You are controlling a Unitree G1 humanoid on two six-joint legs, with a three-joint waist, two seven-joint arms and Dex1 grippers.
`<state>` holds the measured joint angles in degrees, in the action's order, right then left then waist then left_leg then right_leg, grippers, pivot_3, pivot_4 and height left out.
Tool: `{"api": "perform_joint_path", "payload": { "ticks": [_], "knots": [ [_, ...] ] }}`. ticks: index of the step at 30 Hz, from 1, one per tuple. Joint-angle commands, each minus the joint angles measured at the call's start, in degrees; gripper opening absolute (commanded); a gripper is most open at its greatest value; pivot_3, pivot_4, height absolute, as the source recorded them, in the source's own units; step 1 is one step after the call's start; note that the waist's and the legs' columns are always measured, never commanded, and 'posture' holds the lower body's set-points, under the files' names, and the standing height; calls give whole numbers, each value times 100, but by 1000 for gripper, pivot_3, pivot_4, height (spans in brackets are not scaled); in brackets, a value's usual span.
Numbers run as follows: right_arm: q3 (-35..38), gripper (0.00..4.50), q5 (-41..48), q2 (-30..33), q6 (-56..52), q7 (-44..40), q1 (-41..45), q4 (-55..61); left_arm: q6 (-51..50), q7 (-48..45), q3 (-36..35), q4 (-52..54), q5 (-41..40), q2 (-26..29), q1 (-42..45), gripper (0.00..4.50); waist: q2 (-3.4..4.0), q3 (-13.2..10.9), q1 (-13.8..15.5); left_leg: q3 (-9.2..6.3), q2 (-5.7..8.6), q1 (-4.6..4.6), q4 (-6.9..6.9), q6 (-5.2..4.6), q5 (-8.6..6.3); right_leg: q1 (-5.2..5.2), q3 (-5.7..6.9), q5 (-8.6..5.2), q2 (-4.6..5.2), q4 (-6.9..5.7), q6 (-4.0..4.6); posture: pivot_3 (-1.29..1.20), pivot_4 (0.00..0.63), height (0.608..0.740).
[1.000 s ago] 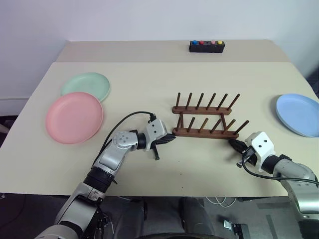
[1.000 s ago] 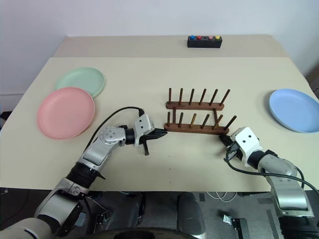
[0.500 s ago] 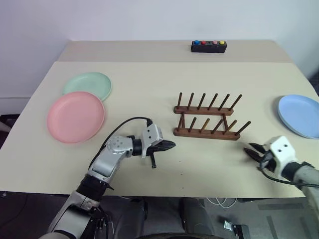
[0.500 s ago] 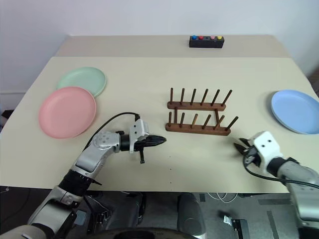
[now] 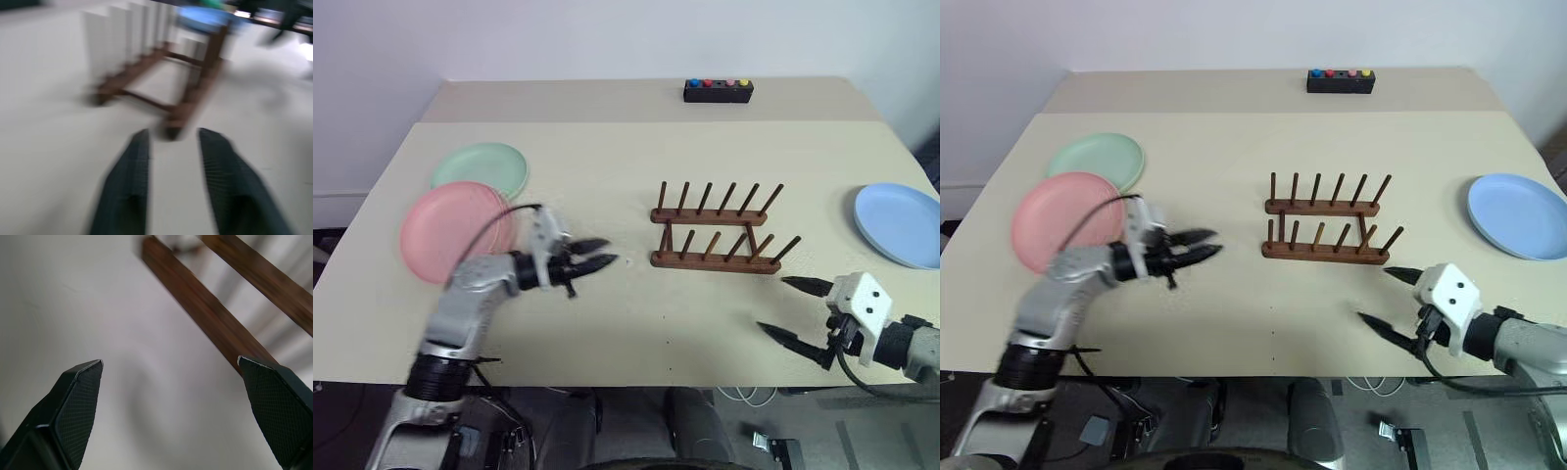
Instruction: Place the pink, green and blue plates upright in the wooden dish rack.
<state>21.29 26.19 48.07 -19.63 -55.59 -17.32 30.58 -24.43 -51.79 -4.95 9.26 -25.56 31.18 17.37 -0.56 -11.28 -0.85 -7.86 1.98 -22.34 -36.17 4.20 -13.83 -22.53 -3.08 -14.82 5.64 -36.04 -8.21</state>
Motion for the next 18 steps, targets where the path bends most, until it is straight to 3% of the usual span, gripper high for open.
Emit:
{"api": "perform_joint_path", "payload": {
  "ticks": [1,2,10,18],
  "knots": [
    [-254,4500,312,92,-107,-112,398,326,-16,616,-838,24,10,264,-17,3803,-3,-2,8,0,0,-1,0,0,0,-1,0,0,0,1,1,0,150,740],
    [-343,4500,380,84,-114,-152,568,337,-25,950,-1014,-157,221,393,15,4326,-3,-2,14,-1,0,-1,0,0,0,-1,1,0,0,1,1,0,150,740],
    [-603,4500,621,124,-131,-341,1587,90,-541,2926,-1962,-1142,1061,916,174,4326,-20,-10,20,-3,1,-4,7,0,0,-8,4,8,0,2,-15,0,150,740],
    [-912,4500,432,45,20,-372,1883,-98,-1311,3728,-2323,-1622,1123,946,304,4326,-27,-9,12,-4,1,-6,7,1,0,-12,5,9,0,-1,-16,0,150,740]
  ]
}}
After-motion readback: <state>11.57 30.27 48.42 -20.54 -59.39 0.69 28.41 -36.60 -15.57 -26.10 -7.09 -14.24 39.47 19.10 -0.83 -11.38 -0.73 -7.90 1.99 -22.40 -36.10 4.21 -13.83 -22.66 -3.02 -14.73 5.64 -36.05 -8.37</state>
